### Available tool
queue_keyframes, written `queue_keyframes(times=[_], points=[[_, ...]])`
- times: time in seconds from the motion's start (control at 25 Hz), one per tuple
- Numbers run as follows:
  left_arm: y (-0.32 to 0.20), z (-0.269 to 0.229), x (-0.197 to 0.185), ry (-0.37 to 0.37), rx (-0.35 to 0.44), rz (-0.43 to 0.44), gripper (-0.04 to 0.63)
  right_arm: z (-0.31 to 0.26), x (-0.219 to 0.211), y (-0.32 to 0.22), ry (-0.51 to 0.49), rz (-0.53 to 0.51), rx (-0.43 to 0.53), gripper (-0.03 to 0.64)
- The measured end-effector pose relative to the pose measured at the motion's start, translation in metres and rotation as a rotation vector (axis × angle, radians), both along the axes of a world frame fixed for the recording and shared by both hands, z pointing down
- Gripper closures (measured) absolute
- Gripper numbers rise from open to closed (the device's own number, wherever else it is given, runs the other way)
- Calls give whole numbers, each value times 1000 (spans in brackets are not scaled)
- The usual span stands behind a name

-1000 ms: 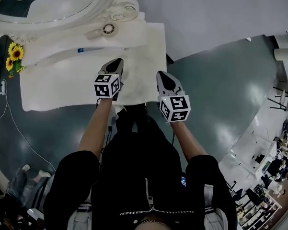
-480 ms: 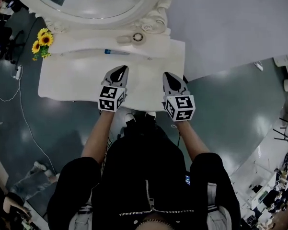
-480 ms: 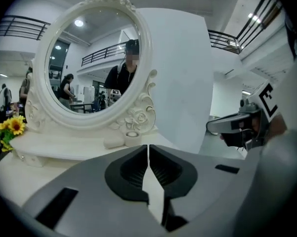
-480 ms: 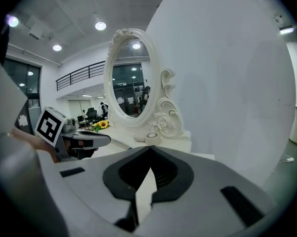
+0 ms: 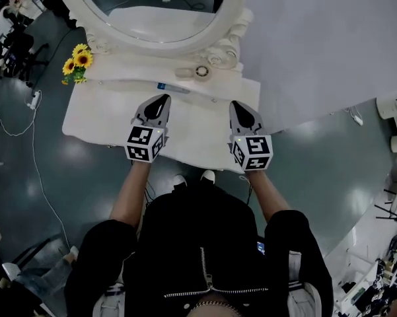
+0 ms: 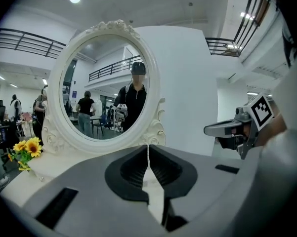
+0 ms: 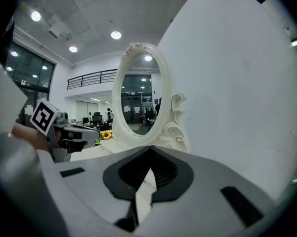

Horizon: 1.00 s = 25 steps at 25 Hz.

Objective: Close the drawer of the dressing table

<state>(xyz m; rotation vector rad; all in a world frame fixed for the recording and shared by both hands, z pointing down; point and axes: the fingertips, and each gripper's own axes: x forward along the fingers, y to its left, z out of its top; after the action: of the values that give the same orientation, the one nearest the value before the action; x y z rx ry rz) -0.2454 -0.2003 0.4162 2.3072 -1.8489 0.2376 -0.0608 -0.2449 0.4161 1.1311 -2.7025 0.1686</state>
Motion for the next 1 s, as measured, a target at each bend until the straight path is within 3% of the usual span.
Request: queue_keyframes(times=[1.0], points=[[4,-2,2,45,5,-45,568,3,-5,-4,-4,-30,-4,614]])
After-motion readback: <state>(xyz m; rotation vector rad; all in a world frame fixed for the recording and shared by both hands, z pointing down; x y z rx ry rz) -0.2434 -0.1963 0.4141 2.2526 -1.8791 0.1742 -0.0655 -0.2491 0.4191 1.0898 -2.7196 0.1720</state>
